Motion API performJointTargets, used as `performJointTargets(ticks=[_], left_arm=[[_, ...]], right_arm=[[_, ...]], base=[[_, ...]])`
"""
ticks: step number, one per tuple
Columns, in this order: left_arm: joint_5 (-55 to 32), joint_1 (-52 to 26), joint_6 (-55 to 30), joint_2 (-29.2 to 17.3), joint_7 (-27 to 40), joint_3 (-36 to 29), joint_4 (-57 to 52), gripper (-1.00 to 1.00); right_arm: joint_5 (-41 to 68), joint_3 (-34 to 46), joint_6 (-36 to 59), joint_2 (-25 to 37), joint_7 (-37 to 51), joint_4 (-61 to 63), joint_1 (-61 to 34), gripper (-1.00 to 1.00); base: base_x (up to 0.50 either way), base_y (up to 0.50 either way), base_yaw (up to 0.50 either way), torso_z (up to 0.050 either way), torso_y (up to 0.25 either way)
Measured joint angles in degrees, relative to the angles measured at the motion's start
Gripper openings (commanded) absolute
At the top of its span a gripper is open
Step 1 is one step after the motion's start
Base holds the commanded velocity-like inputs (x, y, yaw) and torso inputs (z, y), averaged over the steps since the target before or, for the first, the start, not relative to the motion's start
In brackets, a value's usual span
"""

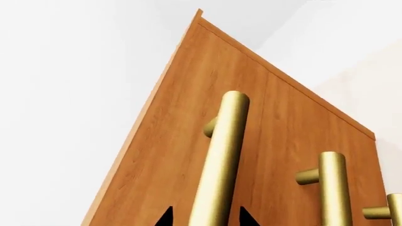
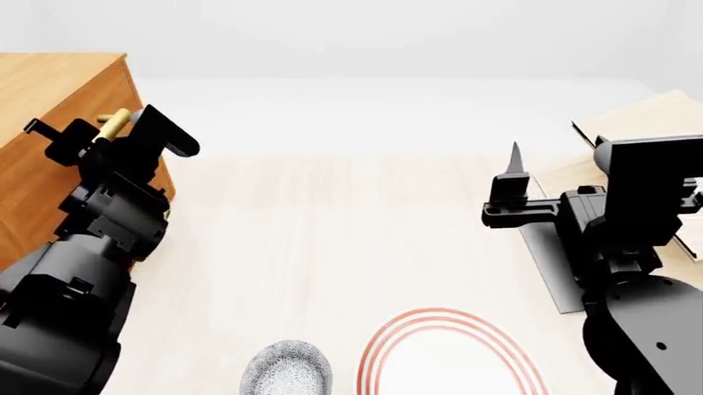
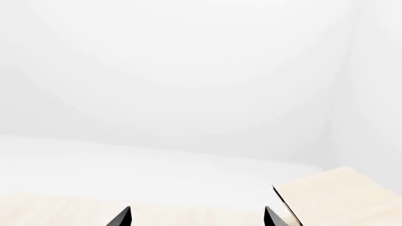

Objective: Open the top drawer of the cabinet and put the bowl in it.

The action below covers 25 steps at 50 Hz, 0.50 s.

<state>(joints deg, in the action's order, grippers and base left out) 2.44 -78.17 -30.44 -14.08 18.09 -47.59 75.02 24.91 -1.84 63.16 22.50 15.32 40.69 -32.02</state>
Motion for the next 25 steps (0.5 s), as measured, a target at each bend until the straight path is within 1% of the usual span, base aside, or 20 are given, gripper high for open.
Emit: performJointTargets(ticks=[25], left_arm=[[3.68, 1.33, 1.38, 0.32, 0.69, 0.77, 0.01, -1.0]], right_arm=[[0.42, -0.25, -1.18, 0.23, 0.08, -0.44, 0.78, 1.0]], base=[[0.01, 0.0, -0.01, 0.0, -0.002]])
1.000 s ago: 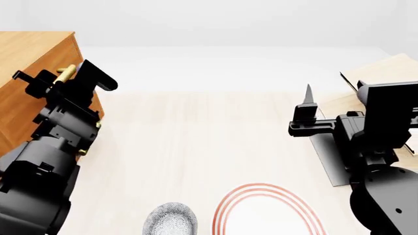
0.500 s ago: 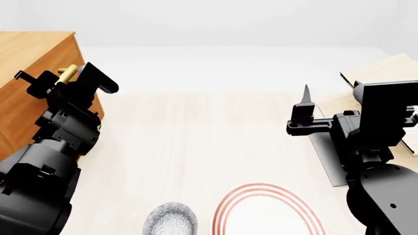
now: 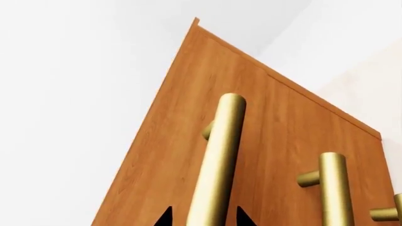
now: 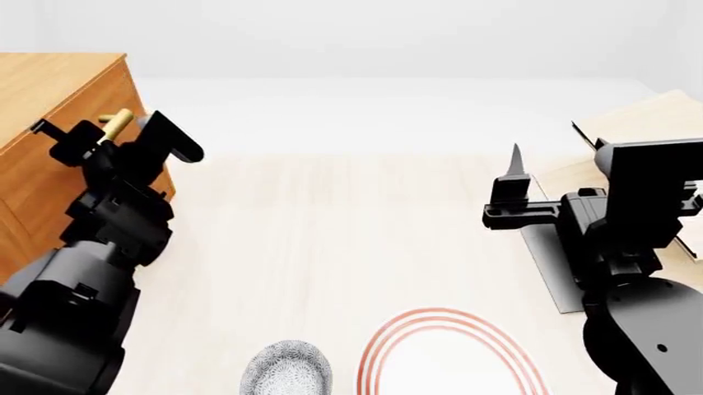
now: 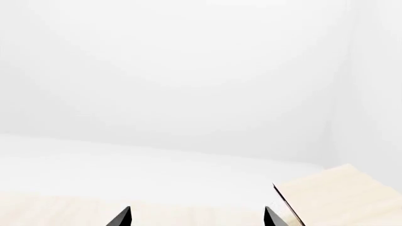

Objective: Open the top drawer of the cabinet and put the bowl in it.

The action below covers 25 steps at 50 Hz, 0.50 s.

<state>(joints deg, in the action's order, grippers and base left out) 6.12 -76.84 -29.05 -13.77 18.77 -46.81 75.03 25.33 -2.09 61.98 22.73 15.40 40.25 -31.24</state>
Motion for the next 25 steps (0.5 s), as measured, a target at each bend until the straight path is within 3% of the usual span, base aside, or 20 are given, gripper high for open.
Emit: performJointTargets(ticks=[14, 25], left_arm=[[1.67, 0.47, -0.06, 0.34, -0.05, -0.41, -0.17, -1.0], [2.6, 2.43, -3.84, -0.87, -0.84, -1.48, -6.39, -1.0]], right_arm=[[0.3, -0.13, -0.33, 0.14, 0.14, 0.0, 0.31, 1.0], [0.51, -0.22, -0.59, 0.26, 0.26, -0.01, 0.55, 1.0]], base=[[0.01, 0.0, -0.01, 0.0, -0.002], [0.0, 0.0, -0.01, 0.0, -0.003]])
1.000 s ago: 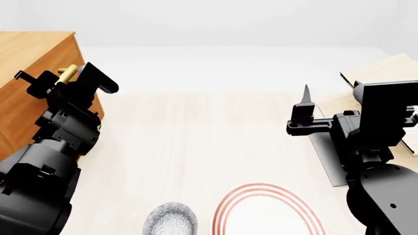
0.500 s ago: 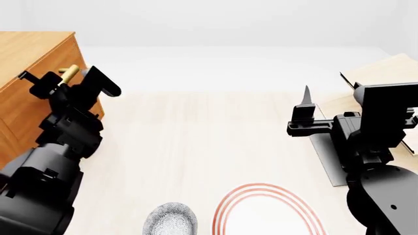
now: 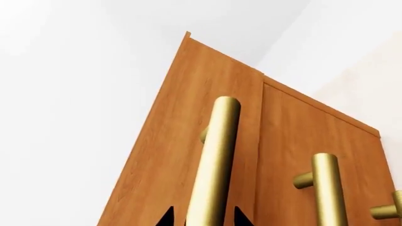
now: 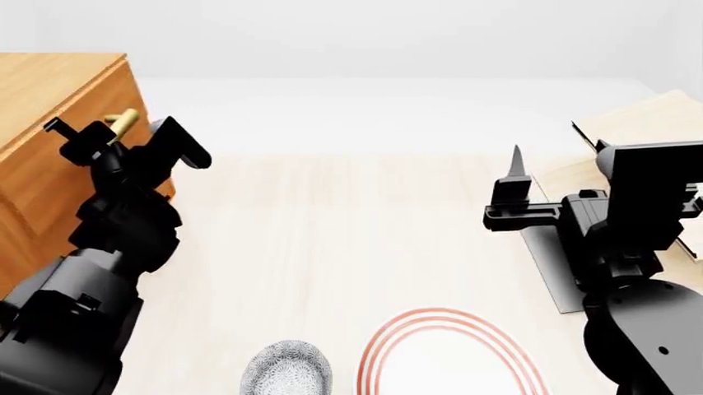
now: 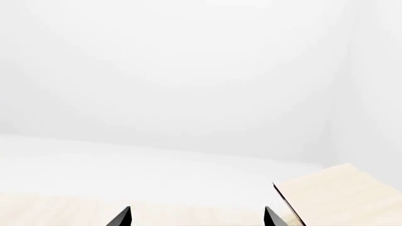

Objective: Open the top drawer of the cabinet and put the bowl in it.

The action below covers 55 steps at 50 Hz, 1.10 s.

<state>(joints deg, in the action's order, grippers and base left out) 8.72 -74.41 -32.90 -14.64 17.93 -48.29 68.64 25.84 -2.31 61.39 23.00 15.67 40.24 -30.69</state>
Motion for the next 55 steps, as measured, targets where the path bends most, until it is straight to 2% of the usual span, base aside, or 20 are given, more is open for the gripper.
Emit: performJointTargets(ticks=[38, 55], left_arm=[[0.05, 5.77, -8.02, -3.19, -2.11, 0.21, -19.47, -1.0], [-2.47, 8.66, -12.06, -4.51, -4.11, -1.27, -32.43, -1.0]], right_arm=[[0.63, -0.12, -1.06, 0.29, 0.44, -0.31, 0.81, 1.0], [1.02, -0.12, -1.21, 0.41, 0.66, -0.26, 0.83, 1.0]], base=[[0.01, 0.0, -0.01, 0.0, -0.003], [0.0, 0.0, 0.0, 0.0, -0.002]])
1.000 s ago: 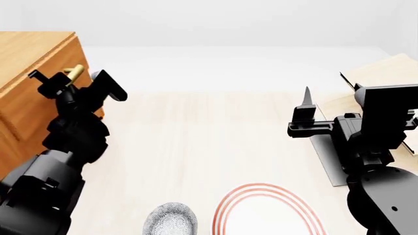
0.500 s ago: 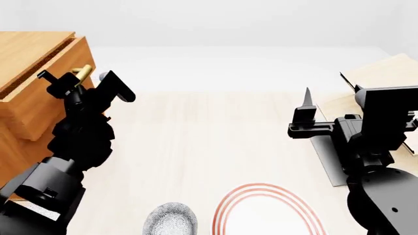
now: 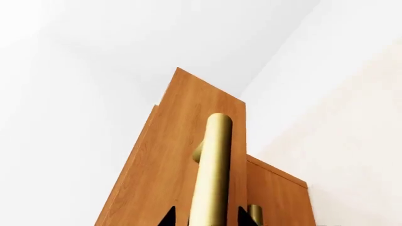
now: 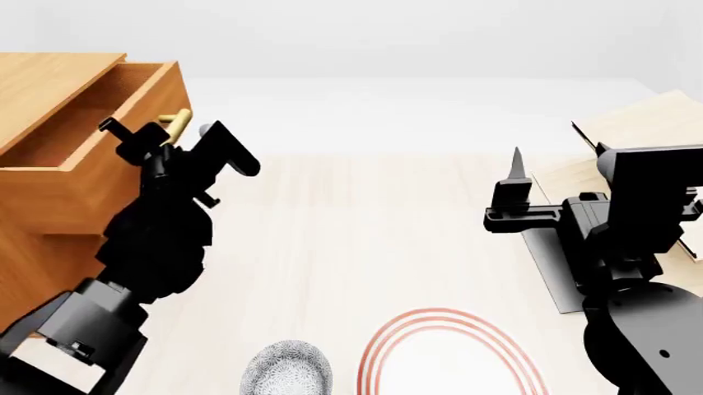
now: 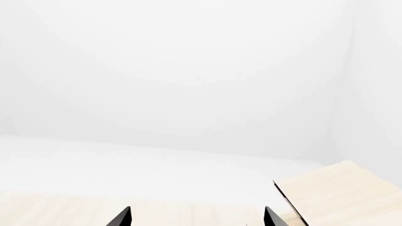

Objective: Open the top drawer of the cabinet and put the bowl in it.

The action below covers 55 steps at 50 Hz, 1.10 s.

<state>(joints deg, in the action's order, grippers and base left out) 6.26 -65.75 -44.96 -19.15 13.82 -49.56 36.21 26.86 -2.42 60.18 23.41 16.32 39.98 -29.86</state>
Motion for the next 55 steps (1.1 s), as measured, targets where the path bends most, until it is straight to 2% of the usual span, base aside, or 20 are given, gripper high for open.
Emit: performJointTargets(ticks=[14, 23, 35, 36, 47, 55], left_arm=[[-1.27, 1.39, -2.01, -0.06, -3.2, -1.92, -9.18, -1.0], [2.91, 1.71, -2.47, -0.2, -6.49, -2.22, -10.5, -1.0], [3.92, 1.76, -2.47, -0.23, -7.31, -2.77, -10.99, -1.0], [3.92, 1.76, -2.49, -0.24, -7.31, -2.8, -11.04, 1.0], [-1.98, 2.7, -3.67, -0.5, -5.09, -3.23, -17.25, 1.0], [-3.6, 2.69, -7.09, -1.85, -5.23, -3.46, -26.44, 1.0]], right_arm=[[0.45, -0.29, -0.02, 0.1, 0.17, 0.4, 0.21, 1.0], [0.64, -0.43, -0.2, 0.16, 0.24, 0.56, 0.37, 1.0], [0.79, -0.52, -0.63, 0.21, 0.34, 0.5, 0.73, 1.0], [0.8, -0.52, -0.68, 0.21, 0.35, 0.48, 0.76, 1.0], [0.98, -0.56, -1.16, 0.31, 0.41, 0.1, 1.04, 1.0], [1.11, -0.47, -1.41, 0.29, 0.45, -0.2, 0.98, 1.0]], base=[[0.0, 0.0, 0.0, 0.0, 0.0], [-0.02, 0.0, 0.0, 0.0, 0.006], [-0.02, 0.0, 0.01, 0.0, 0.008], [-0.02, 0.0, 0.01, 0.0, 0.014], [0.0, 0.0, 0.0, 0.0, 0.0], [0.0, 0.0, 0.0, 0.002, 0.001]])
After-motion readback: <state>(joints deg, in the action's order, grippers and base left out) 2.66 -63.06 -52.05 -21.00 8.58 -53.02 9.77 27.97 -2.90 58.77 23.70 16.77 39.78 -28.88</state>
